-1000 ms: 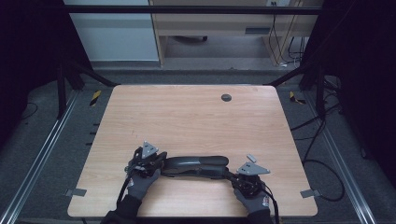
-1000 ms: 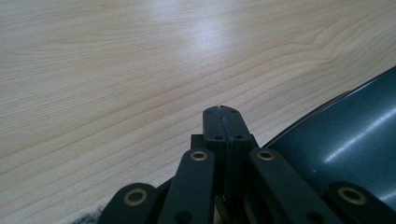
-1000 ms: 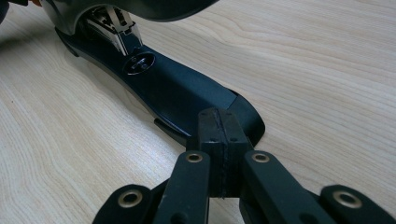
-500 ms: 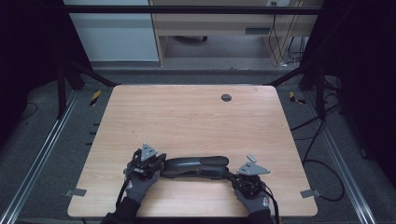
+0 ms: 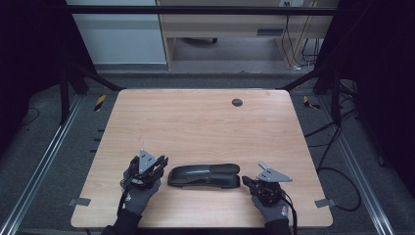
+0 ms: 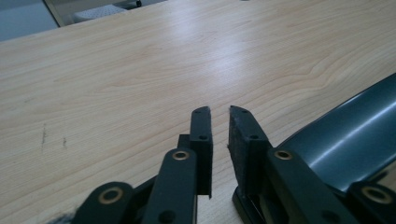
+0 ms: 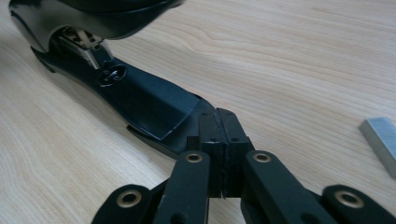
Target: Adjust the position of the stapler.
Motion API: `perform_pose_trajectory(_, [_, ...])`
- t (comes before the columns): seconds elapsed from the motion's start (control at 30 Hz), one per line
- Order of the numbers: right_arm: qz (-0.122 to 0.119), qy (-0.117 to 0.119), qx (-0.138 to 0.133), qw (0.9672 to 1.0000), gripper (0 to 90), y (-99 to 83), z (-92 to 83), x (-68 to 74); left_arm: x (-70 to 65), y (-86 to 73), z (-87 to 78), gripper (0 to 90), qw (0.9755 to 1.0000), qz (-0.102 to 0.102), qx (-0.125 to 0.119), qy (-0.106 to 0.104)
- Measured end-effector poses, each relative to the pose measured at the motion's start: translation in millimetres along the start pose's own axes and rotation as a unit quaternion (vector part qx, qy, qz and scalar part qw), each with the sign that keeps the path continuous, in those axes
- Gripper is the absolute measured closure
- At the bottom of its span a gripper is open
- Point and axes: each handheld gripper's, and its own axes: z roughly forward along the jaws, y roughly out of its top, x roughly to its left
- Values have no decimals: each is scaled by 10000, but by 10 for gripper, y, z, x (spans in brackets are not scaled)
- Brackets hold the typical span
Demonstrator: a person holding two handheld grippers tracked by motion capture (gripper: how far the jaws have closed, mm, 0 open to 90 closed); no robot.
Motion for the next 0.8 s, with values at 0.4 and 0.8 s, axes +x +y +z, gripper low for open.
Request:
perform_pose_trajectory(0.4, [168,-276,-29,9995,826,0,-73,-142,-158,185,-178,566,9987,294,-88,-405])
perform_pose_trajectory(0.8, [184,-492,57,9986,694,8,-104,-200,-331,322,-309,416,9950,686,-130,-710])
